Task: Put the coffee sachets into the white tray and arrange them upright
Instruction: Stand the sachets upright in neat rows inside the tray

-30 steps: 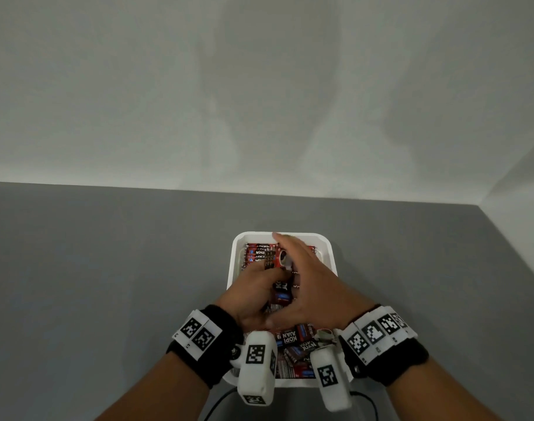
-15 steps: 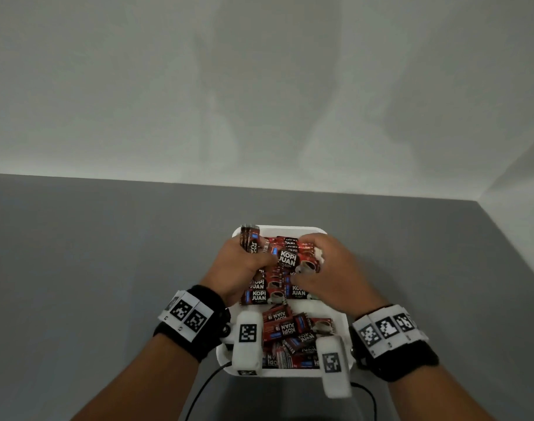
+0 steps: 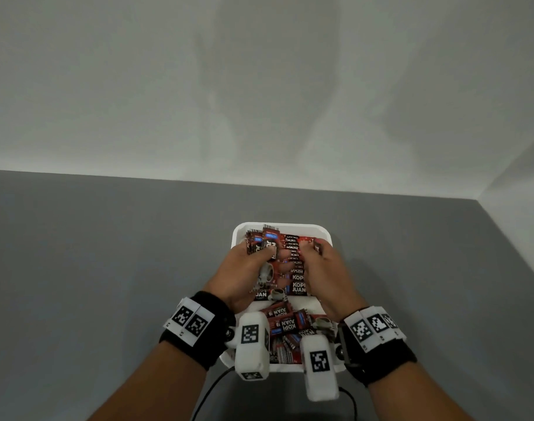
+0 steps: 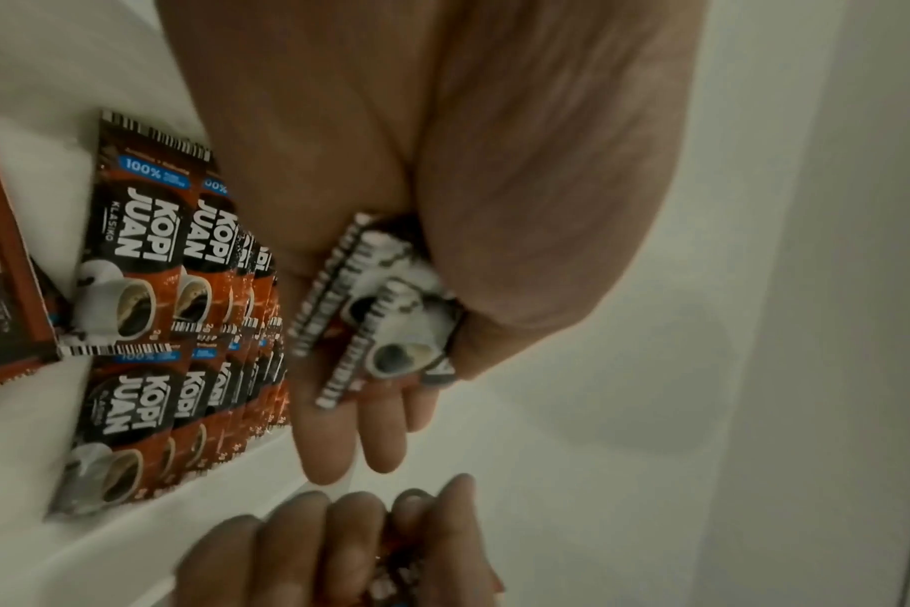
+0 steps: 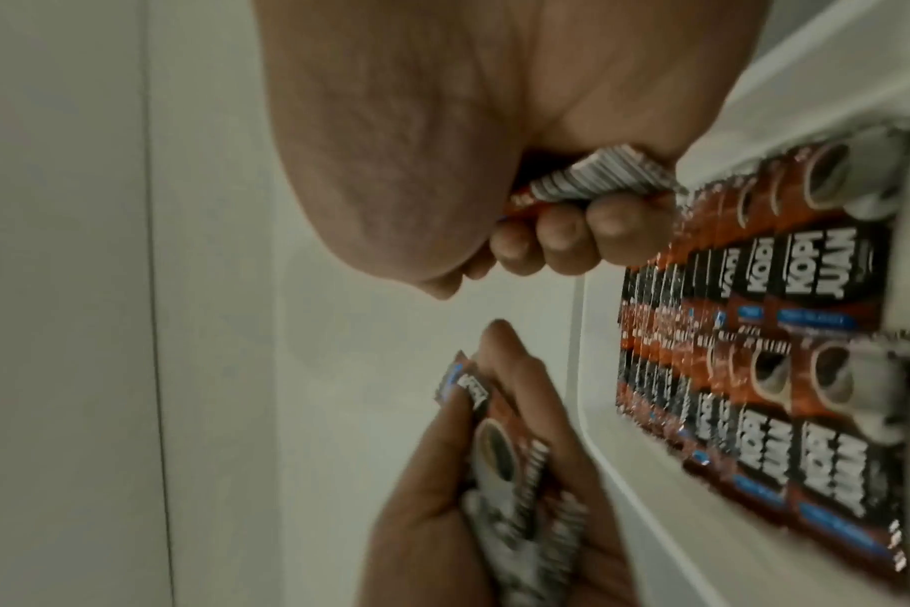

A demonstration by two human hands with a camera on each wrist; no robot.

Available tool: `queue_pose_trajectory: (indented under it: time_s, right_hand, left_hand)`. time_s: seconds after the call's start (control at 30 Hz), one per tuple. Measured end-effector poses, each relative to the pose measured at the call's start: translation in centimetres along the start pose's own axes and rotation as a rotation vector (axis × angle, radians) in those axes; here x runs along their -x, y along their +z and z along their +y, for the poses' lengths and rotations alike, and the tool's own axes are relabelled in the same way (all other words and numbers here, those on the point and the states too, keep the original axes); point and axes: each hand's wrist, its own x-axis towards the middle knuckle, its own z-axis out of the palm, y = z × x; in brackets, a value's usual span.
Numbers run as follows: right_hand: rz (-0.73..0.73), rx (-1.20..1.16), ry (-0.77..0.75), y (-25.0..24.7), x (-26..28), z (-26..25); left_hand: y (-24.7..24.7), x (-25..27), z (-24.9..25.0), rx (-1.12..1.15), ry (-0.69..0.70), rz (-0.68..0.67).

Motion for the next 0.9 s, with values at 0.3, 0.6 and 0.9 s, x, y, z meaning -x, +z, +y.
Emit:
queue_pose_trajectory:
  time_s: [0.3,0.6,0.9]
  right_hand:
    - [-0.005,-0.361,0.083,-1.0,0.2,-1.4]
    - [-0.045,-0.436,0.086,0.8,1.1,-1.6]
    - [0.071,-0.285,0.144,-0.1,0.3,-1.6]
  left_hand:
    - [0.6,0.5,-1.0,-0.218,0.07,-0.087]
    - [1.1,0.5,-1.6,-0.542,0.343,-0.08]
    - [1.5,1.1,-1.6,0.108,-0.057,-0.064]
